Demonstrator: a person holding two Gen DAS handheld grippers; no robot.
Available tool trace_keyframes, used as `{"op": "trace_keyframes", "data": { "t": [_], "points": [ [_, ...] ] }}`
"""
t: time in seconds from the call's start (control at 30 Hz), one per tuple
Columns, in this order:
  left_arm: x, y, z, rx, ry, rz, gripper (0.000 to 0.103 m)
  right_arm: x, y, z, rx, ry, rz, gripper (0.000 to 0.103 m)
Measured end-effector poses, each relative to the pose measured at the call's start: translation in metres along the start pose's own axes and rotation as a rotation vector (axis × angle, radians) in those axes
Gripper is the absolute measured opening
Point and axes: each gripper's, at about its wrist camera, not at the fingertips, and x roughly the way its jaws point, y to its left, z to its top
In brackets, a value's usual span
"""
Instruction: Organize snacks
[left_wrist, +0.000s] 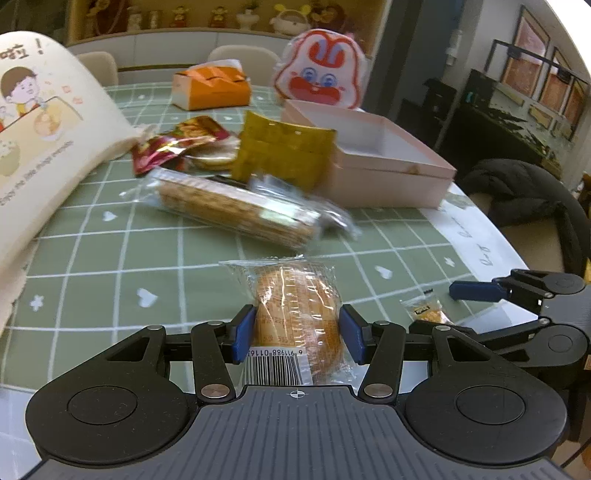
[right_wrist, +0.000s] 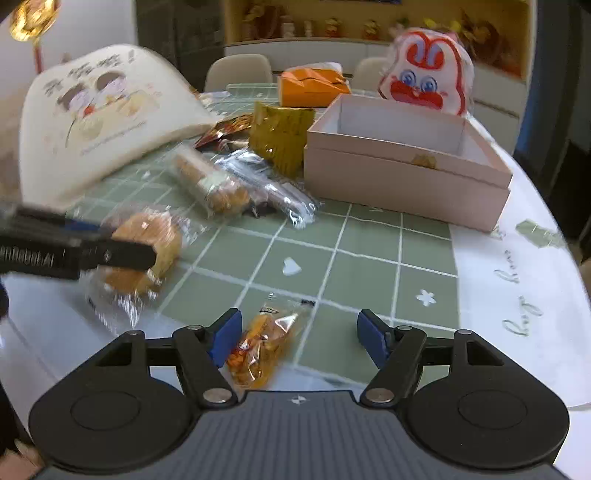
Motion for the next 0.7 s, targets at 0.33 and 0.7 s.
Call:
{"op": "trace_keyframes", "data": {
  "t": [0.33, 0.7],
  "points": [
    [0.004, -0.025, -0.007, 0.017, -0.024, -0.008, 0.056, -0.039, -0.017, -0.026, 0.018, -0.055, 0.019, 0.074],
    [0.003, -0.032, -0.01, 0.019, -0.015, -0.004, 0.056, -0.034, -0.012, -0.022, 0.148, 0.002, 0.076, 0.057]
  ]
}}
